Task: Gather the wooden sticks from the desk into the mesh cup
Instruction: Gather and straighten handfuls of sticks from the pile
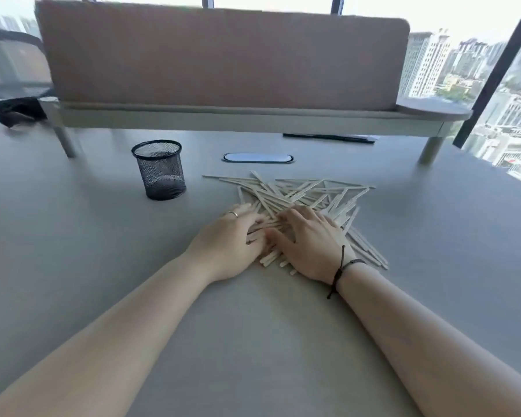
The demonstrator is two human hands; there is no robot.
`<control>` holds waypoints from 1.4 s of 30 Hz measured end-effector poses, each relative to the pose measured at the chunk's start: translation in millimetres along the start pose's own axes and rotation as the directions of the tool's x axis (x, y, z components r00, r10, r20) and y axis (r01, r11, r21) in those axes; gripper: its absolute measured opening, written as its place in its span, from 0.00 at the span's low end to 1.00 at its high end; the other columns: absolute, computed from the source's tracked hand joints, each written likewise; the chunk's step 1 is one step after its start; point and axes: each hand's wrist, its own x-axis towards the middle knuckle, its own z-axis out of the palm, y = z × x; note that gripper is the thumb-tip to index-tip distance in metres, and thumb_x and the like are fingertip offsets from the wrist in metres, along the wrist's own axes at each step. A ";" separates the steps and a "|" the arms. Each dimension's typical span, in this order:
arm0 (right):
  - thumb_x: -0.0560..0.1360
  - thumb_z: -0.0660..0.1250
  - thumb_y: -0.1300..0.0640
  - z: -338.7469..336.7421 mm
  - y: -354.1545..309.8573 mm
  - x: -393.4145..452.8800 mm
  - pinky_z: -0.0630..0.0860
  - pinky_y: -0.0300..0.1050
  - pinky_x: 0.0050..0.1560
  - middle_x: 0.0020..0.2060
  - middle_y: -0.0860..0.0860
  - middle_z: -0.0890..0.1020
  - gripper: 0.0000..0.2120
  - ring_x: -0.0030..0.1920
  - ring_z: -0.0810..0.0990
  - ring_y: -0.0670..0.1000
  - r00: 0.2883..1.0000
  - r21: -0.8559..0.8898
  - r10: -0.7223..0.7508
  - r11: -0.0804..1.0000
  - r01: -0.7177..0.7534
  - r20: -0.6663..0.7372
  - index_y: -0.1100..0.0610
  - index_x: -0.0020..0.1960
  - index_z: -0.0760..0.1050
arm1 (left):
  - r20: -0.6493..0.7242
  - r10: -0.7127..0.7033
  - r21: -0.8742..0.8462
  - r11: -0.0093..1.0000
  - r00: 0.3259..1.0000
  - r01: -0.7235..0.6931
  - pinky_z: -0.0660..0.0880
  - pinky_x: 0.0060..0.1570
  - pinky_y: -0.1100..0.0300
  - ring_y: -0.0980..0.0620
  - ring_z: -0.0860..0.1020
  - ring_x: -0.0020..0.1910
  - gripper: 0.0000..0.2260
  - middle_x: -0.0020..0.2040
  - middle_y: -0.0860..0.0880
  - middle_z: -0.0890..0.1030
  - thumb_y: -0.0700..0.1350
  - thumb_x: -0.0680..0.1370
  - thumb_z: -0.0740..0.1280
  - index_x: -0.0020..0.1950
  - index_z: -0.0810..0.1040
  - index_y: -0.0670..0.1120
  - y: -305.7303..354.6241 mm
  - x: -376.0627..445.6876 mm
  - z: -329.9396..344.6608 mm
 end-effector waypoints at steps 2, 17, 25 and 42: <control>0.76 0.54 0.30 -1.7 1.3 -4.2 0.63 0.50 0.70 0.67 0.46 0.74 0.26 0.68 0.71 0.52 1.000 -0.017 -0.009 1.000 0.009 -0.001 0.43 0.67 0.71 | -0.010 -0.017 -0.007 1.000 1.000 0.017 0.68 0.70 0.53 0.49 0.67 0.75 0.21 0.78 0.48 0.67 0.56 0.79 0.66 0.72 0.73 0.53 -3.3 -4.6 -2.7; 0.74 0.57 0.29 -8.0 6.7 -10.7 0.61 0.45 0.70 0.67 0.43 0.72 0.29 0.69 0.69 0.48 0.998 0.074 -0.064 0.995 0.064 0.001 0.43 0.69 0.71 | -0.066 0.082 -0.080 0.993 0.994 -0.087 0.70 0.63 0.63 0.54 0.77 0.64 0.17 0.66 0.53 0.78 0.46 0.79 0.69 0.68 0.77 0.47 -3.7 -9.5 -1.6; 0.74 0.60 0.30 -14.8 5.6 -15.6 0.59 0.43 0.69 0.68 0.43 0.71 0.28 0.69 0.69 0.48 0.998 0.111 -0.055 0.993 0.050 0.039 0.42 0.69 0.70 | -0.084 0.079 -0.065 0.994 0.993 -0.085 0.73 0.62 0.60 0.54 0.78 0.62 0.16 0.64 0.53 0.80 0.46 0.80 0.69 0.68 0.78 0.47 -1.7 -11.6 -4.6; 0.74 0.63 0.35 -13.1 -1.1 -13.2 0.55 0.42 0.73 0.71 0.41 0.68 0.28 0.71 0.65 0.46 0.993 0.137 -0.111 0.985 0.107 0.027 0.42 0.72 0.66 | -0.018 0.058 0.263 0.963 0.998 -0.051 0.77 0.53 0.48 0.44 0.76 0.60 0.20 0.59 0.47 0.79 0.34 0.79 0.57 0.71 0.70 0.45 5.5 -3.7 -12.0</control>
